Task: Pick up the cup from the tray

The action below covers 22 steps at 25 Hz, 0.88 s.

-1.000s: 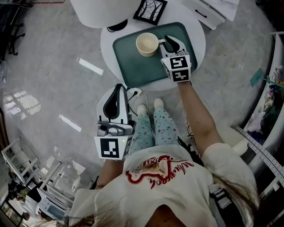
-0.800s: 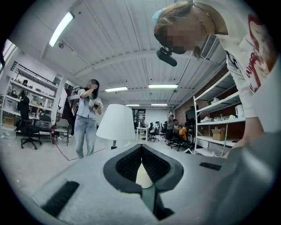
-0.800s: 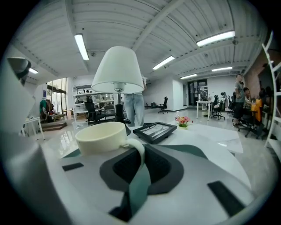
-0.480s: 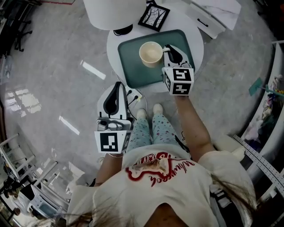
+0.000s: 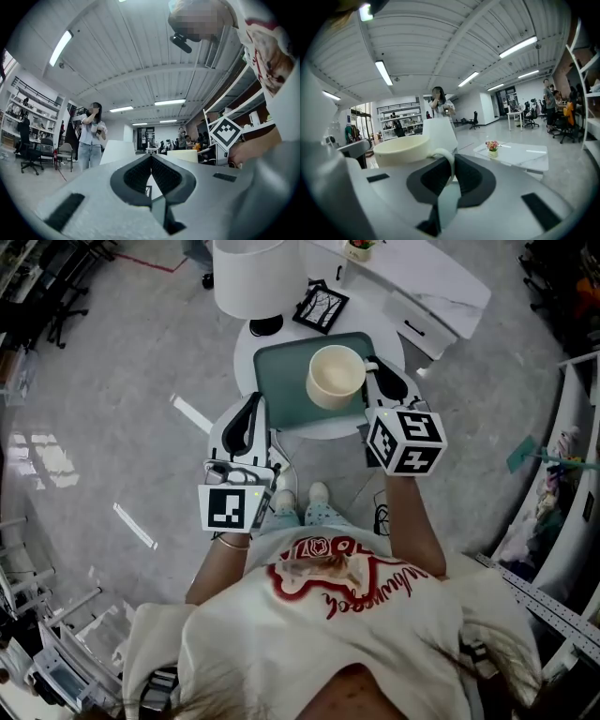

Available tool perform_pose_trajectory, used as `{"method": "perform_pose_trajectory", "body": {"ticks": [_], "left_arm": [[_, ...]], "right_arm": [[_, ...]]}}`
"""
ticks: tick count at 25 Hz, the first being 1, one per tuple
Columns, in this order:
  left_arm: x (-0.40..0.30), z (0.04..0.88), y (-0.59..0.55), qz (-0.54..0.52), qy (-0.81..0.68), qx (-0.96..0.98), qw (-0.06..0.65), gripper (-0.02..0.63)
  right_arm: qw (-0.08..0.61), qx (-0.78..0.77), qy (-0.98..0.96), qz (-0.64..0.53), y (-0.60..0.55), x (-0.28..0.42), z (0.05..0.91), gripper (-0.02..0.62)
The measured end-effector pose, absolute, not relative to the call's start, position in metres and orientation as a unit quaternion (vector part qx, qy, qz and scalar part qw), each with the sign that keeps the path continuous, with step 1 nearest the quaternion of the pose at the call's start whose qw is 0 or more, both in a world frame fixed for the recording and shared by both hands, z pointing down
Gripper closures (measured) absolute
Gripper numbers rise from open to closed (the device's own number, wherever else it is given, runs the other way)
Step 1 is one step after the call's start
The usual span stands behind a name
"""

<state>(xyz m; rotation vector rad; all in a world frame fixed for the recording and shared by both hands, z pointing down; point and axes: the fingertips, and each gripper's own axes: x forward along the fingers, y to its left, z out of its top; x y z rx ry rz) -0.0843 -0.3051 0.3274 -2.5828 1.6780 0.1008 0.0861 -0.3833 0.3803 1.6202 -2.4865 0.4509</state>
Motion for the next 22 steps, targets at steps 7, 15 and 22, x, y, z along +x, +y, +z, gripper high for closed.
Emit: {"method": "perform_pose_trajectory", "body": {"ticks": [7,15,22], "left_arm": [[-0.069,0.313,-0.295,0.043,0.546,-0.835,0.046,0.592],[-0.083,0.292,-0.27,0.064,0.552,-0.829,0.067,0.592],[-0.085,0.287,-0.194,0.082,0.507,-0.855,0.072,0.592]], "right_arm": [[0.055,0.537,-0.834,0.116,-0.369,0.102,0.35,0.554],[0.053,0.535,-0.835,0.113,-0.344,0.096,0.354,0.554],[0.067,0.568,-0.816,0.087,-0.269,0.083,0.356,0.554]]}}
